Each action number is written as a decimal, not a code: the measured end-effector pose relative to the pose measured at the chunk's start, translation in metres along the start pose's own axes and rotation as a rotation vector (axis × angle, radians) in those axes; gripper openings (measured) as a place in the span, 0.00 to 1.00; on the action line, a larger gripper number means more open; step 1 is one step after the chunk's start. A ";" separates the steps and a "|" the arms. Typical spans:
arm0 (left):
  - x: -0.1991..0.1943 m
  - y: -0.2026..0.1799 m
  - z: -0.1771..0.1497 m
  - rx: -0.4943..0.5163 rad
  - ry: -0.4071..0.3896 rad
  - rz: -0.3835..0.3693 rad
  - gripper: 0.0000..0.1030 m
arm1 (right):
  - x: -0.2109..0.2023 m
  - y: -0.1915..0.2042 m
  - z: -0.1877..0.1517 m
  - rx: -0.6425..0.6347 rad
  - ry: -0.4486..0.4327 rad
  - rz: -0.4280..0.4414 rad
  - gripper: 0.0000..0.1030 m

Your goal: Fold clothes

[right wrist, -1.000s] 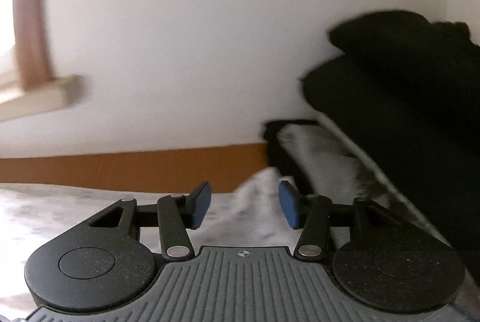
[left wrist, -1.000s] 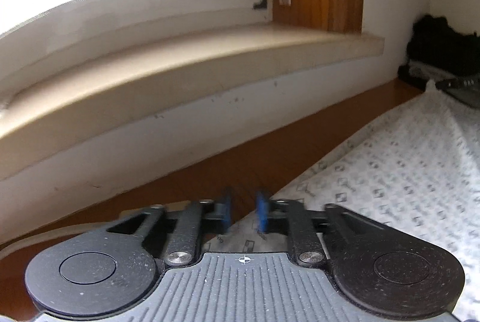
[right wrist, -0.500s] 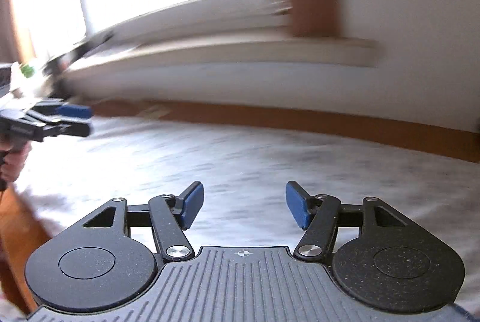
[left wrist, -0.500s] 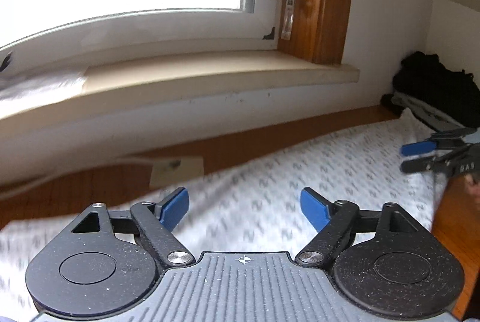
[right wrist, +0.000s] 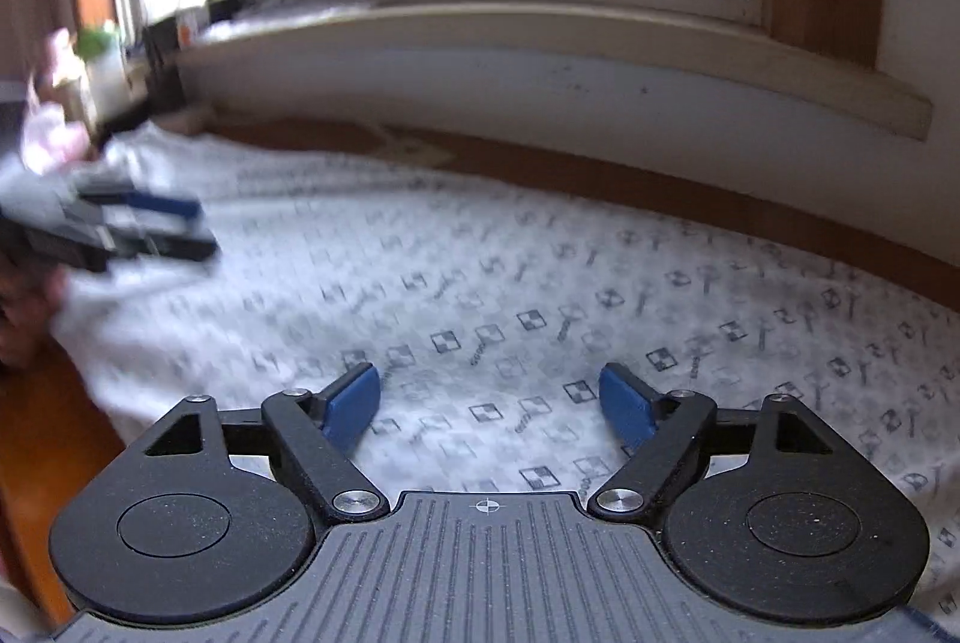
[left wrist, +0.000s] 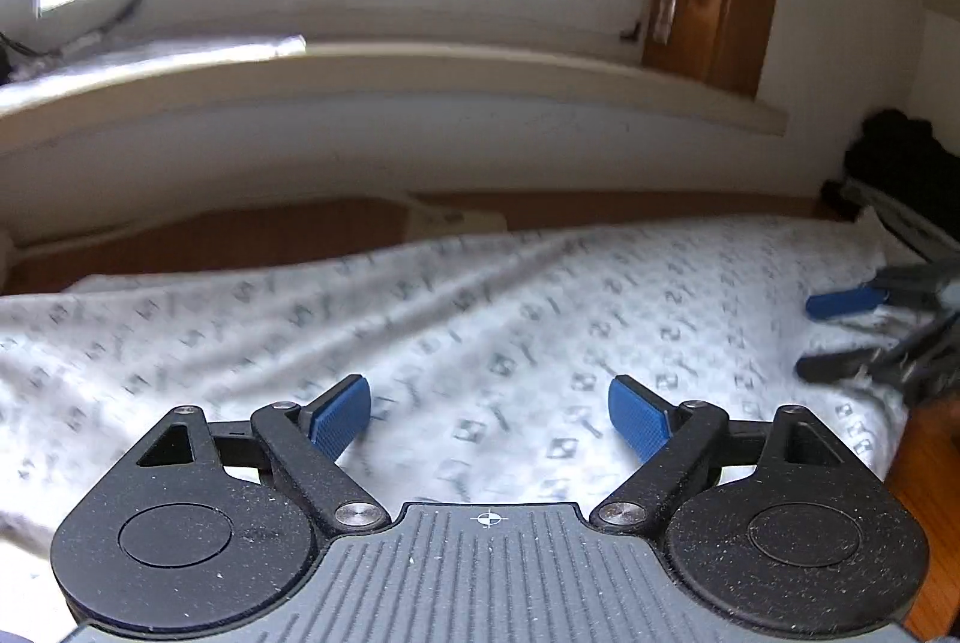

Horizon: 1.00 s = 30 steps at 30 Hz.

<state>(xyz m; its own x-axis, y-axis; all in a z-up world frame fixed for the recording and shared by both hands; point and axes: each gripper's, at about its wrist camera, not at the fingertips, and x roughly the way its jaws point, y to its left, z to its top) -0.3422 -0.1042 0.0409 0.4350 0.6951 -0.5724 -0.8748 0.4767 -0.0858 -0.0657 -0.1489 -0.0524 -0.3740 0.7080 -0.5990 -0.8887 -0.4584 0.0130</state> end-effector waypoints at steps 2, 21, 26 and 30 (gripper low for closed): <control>-0.001 0.004 -0.002 -0.083 -0.002 0.005 0.85 | 0.004 -0.001 0.003 0.033 -0.004 -0.023 0.80; 0.001 0.004 -0.006 -0.073 0.029 -0.062 0.95 | 0.004 -0.004 -0.001 0.057 0.001 -0.071 0.86; 0.001 0.004 -0.007 -0.079 0.027 -0.061 0.95 | 0.003 -0.004 -0.001 0.057 0.002 -0.073 0.86; 0.001 0.005 -0.007 -0.083 0.026 -0.061 0.95 | 0.003 -0.004 -0.001 0.057 0.002 -0.073 0.87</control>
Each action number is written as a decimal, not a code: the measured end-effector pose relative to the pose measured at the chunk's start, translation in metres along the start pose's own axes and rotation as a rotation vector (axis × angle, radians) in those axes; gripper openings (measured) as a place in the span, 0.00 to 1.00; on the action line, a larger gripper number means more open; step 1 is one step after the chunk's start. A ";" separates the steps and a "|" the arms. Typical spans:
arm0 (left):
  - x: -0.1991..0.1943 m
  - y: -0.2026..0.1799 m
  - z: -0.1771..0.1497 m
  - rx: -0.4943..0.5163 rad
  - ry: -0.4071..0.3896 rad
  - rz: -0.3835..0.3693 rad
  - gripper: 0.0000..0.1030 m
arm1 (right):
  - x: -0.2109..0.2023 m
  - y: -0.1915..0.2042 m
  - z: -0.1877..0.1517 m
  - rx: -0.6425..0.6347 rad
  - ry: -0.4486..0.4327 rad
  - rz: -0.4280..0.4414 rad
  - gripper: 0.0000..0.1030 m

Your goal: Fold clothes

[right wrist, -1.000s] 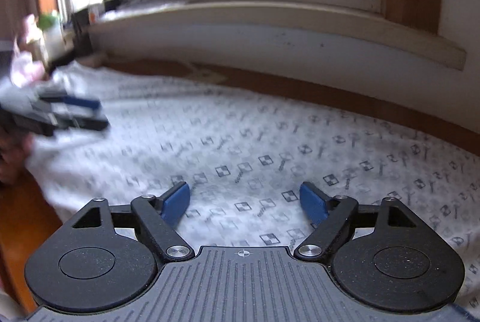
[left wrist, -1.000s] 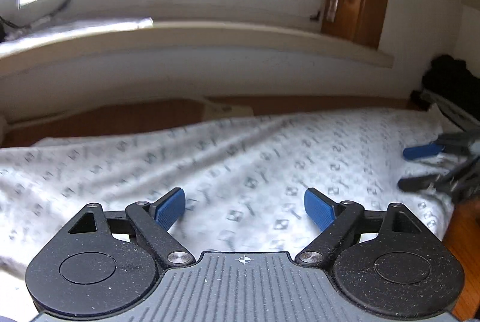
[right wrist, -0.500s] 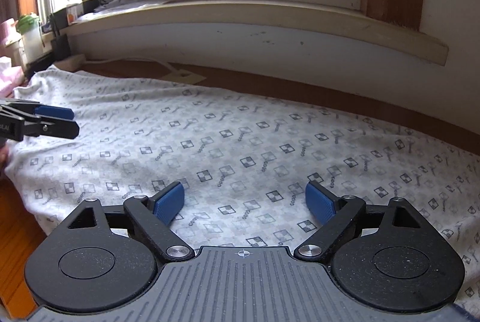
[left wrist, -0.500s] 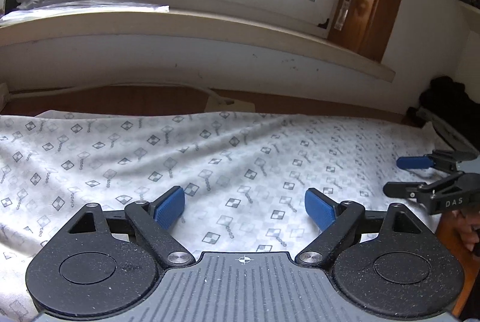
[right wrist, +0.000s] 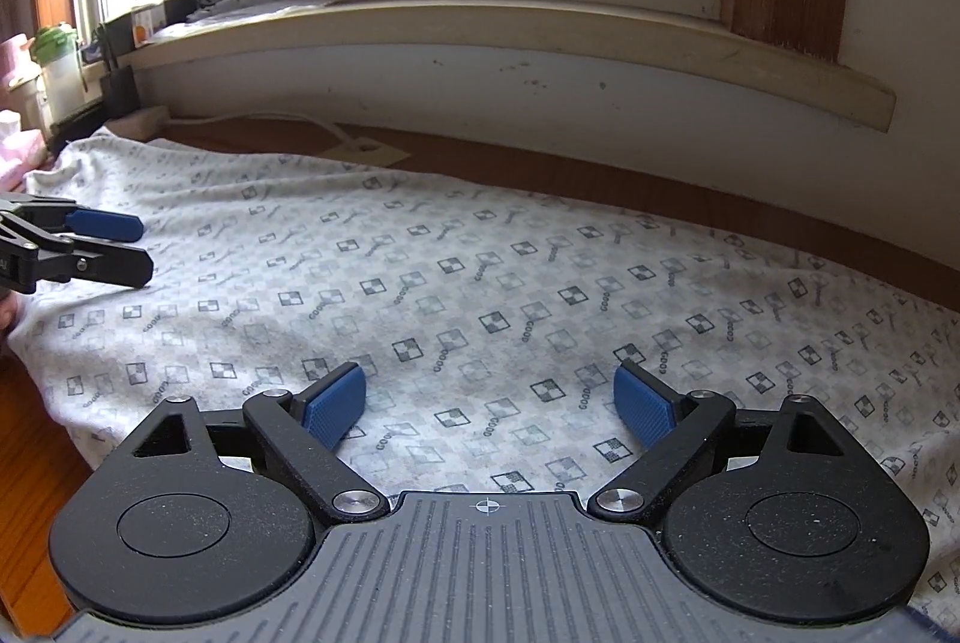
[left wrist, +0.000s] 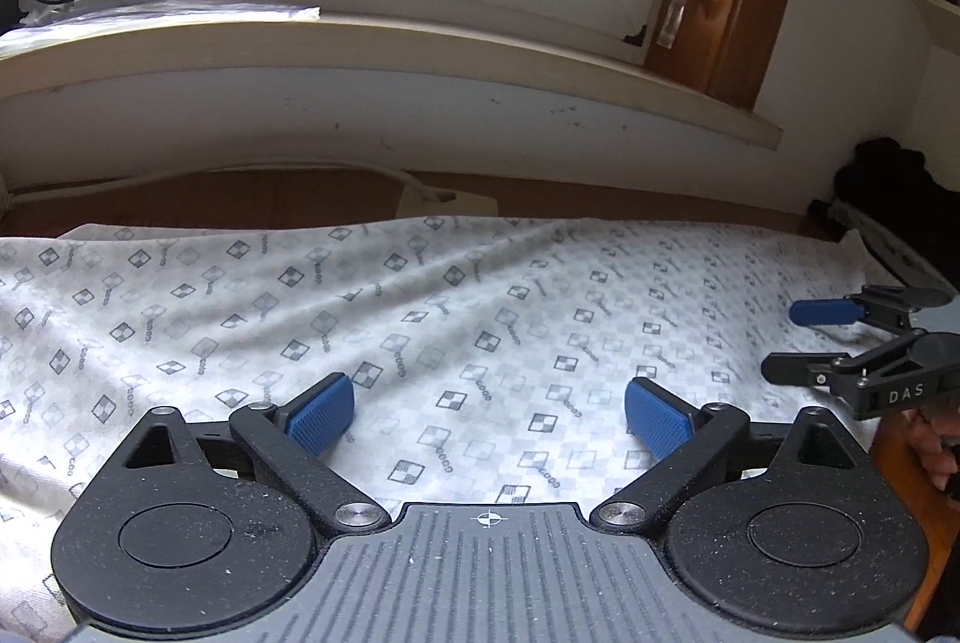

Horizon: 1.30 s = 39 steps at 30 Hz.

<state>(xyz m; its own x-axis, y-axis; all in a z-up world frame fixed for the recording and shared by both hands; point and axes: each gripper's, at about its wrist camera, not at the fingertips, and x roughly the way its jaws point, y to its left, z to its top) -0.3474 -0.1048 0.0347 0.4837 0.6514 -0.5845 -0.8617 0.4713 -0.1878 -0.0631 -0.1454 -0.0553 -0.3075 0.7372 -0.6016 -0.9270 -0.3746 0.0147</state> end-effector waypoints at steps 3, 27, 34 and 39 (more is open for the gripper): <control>0.000 0.000 0.000 0.002 0.001 0.001 0.95 | 0.000 0.000 0.000 0.003 0.000 -0.003 0.87; -0.004 -0.012 -0.007 0.096 -0.015 0.057 0.98 | -0.033 0.023 -0.014 -0.051 -0.054 0.087 0.91; -0.031 -0.016 -0.020 0.078 -0.049 0.042 0.99 | -0.057 0.050 -0.025 -0.148 -0.054 0.144 0.91; -0.046 -0.025 -0.028 0.098 -0.065 0.067 0.99 | -0.064 0.067 -0.027 -0.208 -0.050 0.188 0.91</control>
<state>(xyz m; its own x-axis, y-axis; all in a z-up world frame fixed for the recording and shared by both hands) -0.3525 -0.1631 0.0437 0.4369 0.7193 -0.5401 -0.8750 0.4791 -0.0698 -0.0995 -0.2327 -0.0372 -0.4846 0.6689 -0.5637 -0.7906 -0.6107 -0.0450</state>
